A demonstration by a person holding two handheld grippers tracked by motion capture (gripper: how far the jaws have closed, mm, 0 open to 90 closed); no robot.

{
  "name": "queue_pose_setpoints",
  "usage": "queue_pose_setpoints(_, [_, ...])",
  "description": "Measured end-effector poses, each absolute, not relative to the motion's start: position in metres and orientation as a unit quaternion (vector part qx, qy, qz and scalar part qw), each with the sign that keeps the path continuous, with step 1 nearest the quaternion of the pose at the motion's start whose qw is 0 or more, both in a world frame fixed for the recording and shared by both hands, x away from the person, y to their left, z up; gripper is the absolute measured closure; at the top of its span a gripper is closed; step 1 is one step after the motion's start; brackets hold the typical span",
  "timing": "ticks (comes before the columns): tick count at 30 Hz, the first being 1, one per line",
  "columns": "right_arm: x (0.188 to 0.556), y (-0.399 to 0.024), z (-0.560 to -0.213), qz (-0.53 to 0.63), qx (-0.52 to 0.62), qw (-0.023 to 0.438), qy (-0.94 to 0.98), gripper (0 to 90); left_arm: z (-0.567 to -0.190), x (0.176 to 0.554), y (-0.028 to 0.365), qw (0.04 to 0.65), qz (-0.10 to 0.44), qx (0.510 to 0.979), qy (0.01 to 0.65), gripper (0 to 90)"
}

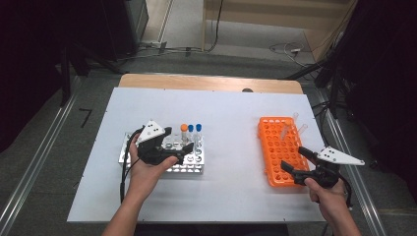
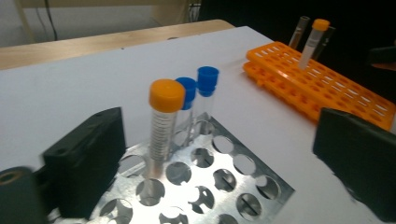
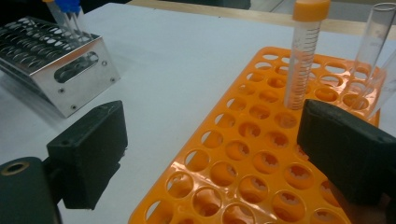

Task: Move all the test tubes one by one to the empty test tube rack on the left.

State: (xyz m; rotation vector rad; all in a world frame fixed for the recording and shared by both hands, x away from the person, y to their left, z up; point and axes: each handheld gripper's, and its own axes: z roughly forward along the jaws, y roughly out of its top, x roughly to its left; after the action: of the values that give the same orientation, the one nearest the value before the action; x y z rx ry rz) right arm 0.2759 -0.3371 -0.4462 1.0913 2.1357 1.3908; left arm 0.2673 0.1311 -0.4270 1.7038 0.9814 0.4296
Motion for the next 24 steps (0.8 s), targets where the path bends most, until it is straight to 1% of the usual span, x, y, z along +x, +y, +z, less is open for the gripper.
queue_pose_setpoints(1, [0.277, -0.337, -0.445, 0.492, 0.389, 0.184, 0.756, 6.9, -0.426, 0.264, 0.132, 0.542, 0.176, 0.714, 0.406, 0.0])
queue_pose_setpoints(8, [0.290, -0.335, -0.442, 0.484, 0.405, 0.188, 0.752, 7.0, -0.423, 0.249, 0.133, 0.561, 0.176, 0.705, 0.397, 0.0])
queue_pose_setpoints(14, [0.306, -0.333, -0.440, 0.473, 0.415, 0.193, 0.753, 9.6, -0.426, 0.242, 0.133, 0.565, 0.176, 0.704, 0.393, 0.0])
queue_pose_setpoints(22, [0.331, -0.332, -0.445, 0.459, 0.436, 0.199, 0.748, 15.2, -0.430, 0.240, 0.134, 0.563, 0.171, 0.705, 0.395, 0.0])
queue_pose_setpoints(24, [0.337, -0.331, -0.447, 0.455, 0.443, 0.200, 0.746, 18.5, -0.431, 0.240, 0.134, 0.562, 0.170, 0.705, 0.397, 0.0])
